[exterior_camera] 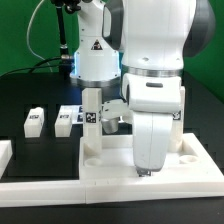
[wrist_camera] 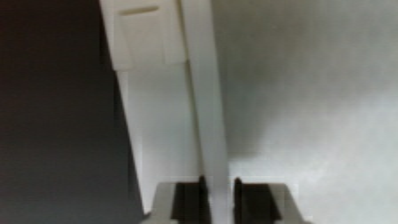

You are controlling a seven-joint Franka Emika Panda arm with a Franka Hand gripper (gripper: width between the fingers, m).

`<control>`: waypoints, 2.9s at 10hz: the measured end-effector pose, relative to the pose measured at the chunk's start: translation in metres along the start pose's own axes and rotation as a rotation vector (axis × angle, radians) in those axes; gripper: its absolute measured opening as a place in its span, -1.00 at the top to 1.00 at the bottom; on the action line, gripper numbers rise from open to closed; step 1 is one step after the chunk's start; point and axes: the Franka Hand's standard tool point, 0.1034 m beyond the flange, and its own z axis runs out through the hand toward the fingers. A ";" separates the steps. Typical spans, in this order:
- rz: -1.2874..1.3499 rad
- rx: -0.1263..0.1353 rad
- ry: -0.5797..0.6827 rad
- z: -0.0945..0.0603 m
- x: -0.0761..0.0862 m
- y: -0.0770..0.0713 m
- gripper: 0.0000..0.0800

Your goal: Assemble desk

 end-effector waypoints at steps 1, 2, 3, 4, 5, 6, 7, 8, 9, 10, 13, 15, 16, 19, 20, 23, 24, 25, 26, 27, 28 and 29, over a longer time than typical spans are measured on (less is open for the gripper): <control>0.001 0.002 -0.002 0.001 -0.002 -0.001 0.85; 0.002 0.002 -0.001 0.001 -0.002 0.000 0.63; 0.002 0.002 -0.001 0.001 -0.002 -0.001 0.20; 0.003 0.002 -0.002 0.001 -0.002 0.000 0.20; 0.003 0.002 -0.002 0.001 -0.002 0.000 -0.30; 0.004 0.002 -0.002 0.001 -0.003 0.000 -0.52; 0.004 0.002 -0.002 0.001 -0.003 0.000 -0.52; 0.005 0.002 -0.002 0.001 -0.003 0.000 -0.60; 0.005 0.002 -0.002 0.001 -0.004 0.000 -0.62; 0.006 0.002 -0.002 0.001 -0.004 0.000 -0.62; 0.018 0.009 -0.015 -0.026 -0.020 0.005 -0.62; 0.086 0.074 -0.051 -0.072 -0.056 0.005 -0.62; 0.098 0.073 -0.060 -0.088 -0.064 0.009 -0.62; 0.281 0.069 -0.065 -0.086 -0.064 0.009 -0.62; 0.328 0.069 -0.066 -0.086 -0.064 0.009 -0.62; 0.535 0.104 -0.054 -0.096 -0.083 0.003 -0.62; 0.633 0.116 -0.048 -0.107 -0.115 -0.011 -0.62; 0.703 0.147 -0.049 -0.108 -0.138 -0.030 -0.62; 0.838 0.169 -0.051 -0.103 -0.159 -0.047 -0.62; 0.941 0.170 -0.060 -0.095 -0.161 -0.064 -0.62; 0.984 0.178 -0.066 -0.094 -0.157 -0.066 -0.62; 1.047 0.176 -0.072 -0.094 -0.157 -0.065 -0.62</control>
Offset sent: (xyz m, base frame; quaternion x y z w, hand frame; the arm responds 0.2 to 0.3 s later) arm 0.0000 0.0000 0.0000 0.0000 0.0000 0.0000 1.0000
